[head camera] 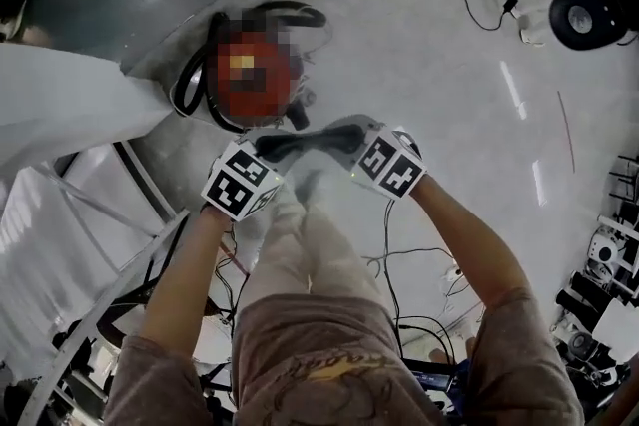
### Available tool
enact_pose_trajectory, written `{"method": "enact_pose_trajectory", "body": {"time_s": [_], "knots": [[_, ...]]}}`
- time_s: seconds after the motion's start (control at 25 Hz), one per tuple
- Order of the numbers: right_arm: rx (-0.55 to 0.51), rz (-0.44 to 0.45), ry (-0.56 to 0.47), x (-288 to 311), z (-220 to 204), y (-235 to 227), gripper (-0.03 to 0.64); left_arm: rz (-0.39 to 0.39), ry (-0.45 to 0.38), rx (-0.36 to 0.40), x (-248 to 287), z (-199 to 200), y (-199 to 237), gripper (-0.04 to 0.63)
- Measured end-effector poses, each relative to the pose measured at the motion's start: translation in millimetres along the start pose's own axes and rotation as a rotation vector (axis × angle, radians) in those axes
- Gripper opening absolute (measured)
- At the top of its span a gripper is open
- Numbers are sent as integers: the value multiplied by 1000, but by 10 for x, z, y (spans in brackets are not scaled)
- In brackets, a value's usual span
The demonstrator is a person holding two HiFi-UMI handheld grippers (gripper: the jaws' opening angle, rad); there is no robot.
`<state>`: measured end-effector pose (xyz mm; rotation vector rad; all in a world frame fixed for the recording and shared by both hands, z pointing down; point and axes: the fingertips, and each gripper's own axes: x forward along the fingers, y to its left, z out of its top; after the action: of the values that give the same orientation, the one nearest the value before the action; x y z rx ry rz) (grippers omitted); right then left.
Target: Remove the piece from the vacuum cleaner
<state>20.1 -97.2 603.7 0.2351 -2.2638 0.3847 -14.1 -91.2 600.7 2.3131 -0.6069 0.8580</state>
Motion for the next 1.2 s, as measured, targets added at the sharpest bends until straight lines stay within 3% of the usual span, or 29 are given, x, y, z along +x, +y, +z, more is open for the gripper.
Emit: {"method": "enact_pose_trajectory", "body": {"time_s": [0.16,0.36,0.56,0.76,0.96,1.2], "knots": [[21,-47,-61,-666,468,101,46,-14,-40,82,-491,582,-280,61],[-30,-131,-138,-1352,1022,84,46,-28,-85,196,-987,1254,-506,61],[-64,-203,-203,-1756,1394,227,48,-43,-141,263,-1402,1564,-692,64],[-48,-209,-252,-2085,1602,320,48,-100,-157,323,-1617,1826,-846,64],[-3,-217,-320,-2368,1844,343,48,-138,-201,329,-1847,2080,-948,64],[15,-249,-449,-2595,1977,421,57,-108,-332,322,-2046,2224,-1078,69]]}}
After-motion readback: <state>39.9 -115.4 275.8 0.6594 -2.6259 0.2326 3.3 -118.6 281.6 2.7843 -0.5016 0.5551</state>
